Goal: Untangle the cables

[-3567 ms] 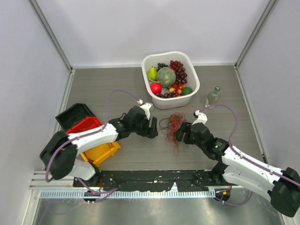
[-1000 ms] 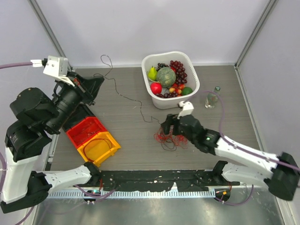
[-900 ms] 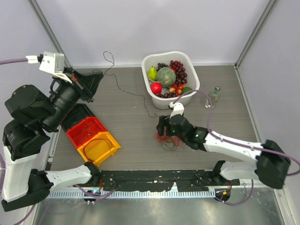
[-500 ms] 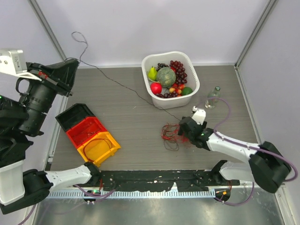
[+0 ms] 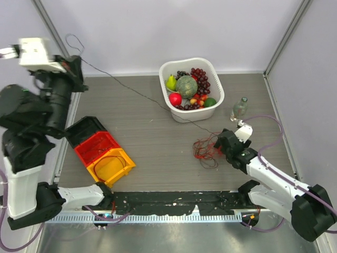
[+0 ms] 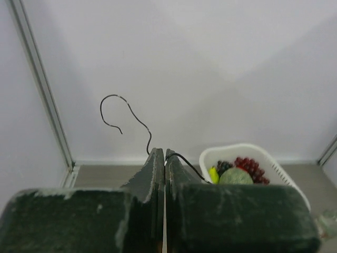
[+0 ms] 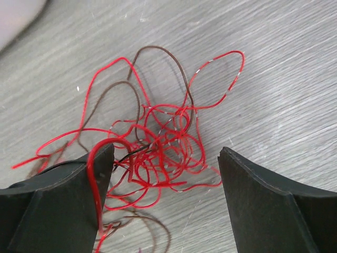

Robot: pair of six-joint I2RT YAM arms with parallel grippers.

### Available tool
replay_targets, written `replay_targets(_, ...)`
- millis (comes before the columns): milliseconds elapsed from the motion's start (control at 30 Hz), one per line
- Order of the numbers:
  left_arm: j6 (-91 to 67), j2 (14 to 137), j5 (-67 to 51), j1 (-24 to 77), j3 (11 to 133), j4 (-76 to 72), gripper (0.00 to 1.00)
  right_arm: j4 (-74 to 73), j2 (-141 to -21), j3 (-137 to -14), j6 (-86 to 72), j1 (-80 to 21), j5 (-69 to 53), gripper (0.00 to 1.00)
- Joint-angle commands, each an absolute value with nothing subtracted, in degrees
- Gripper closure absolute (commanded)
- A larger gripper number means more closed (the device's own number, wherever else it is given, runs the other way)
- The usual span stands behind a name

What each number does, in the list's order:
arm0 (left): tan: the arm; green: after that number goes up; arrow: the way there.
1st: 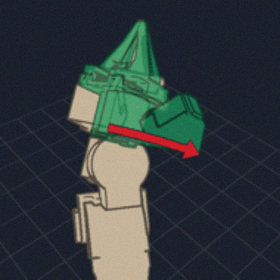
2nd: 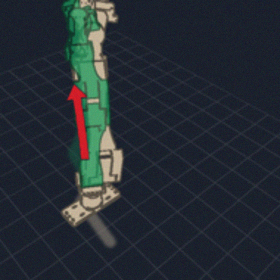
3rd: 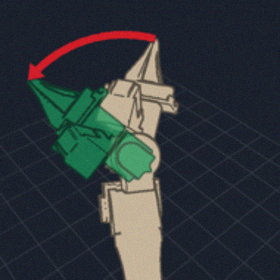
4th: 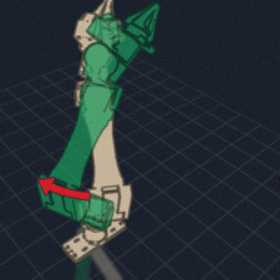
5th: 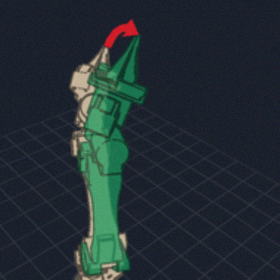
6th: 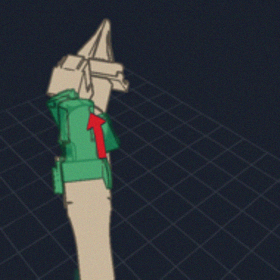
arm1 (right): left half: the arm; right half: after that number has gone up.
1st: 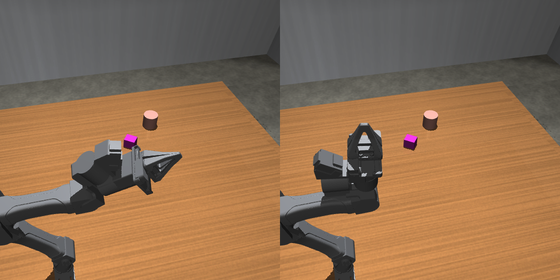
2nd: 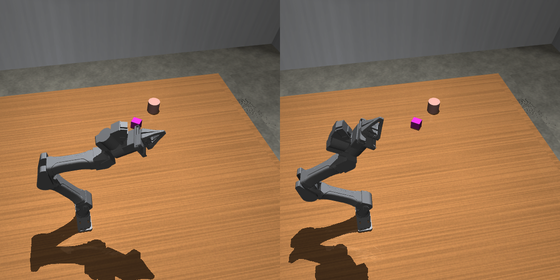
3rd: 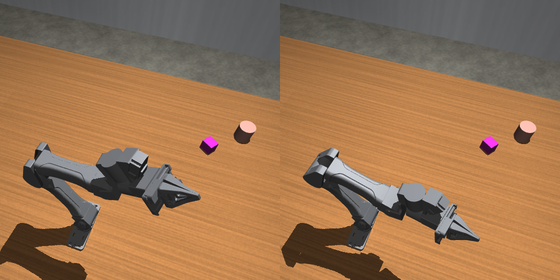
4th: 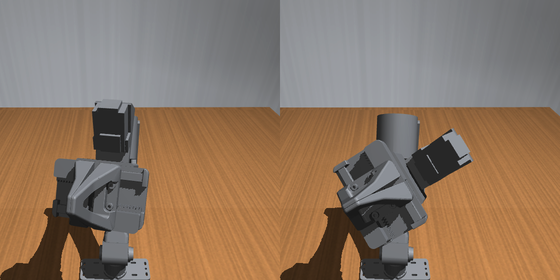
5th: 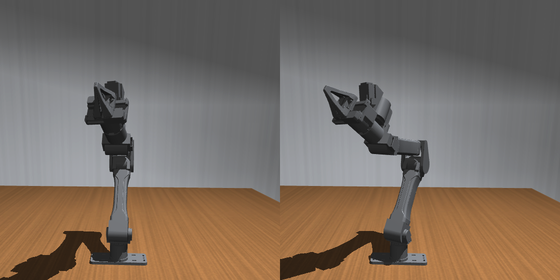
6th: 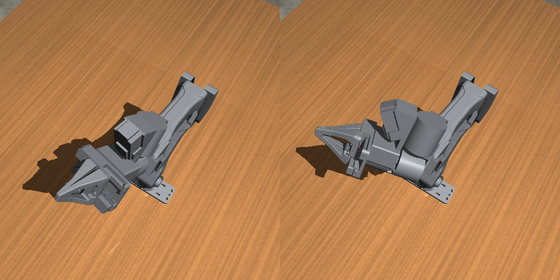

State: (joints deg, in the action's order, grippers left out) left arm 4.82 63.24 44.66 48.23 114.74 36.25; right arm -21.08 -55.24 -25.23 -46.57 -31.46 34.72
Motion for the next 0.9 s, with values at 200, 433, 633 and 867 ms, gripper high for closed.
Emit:
replay_targets(200,6.0,60.6,44.7,48.2,125.5,32.0,1.00,-22.5,-42.0,-27.6,-43.4,-26.3,39.9,0.17)
replay_targets(433,-1.0,56.1,38.7,48.2,116.4,33.4,1.00,-8.4,-40.5,-28.3,-24.2,-25.9,12.7,0.15)
replay_targets(633,-5.4,54.9,33.2,48.2,114.8,35.1,1.00,1.3,-47.7,-31.7,-19.2,-26.0,-1.8,0.15)
replay_targets(867,-5.0,54.1,31.6,48.2,115.9,36.7,1.00,6.2,-50.5,-31.6,-14.2,-34.2,-0.7,0.16)
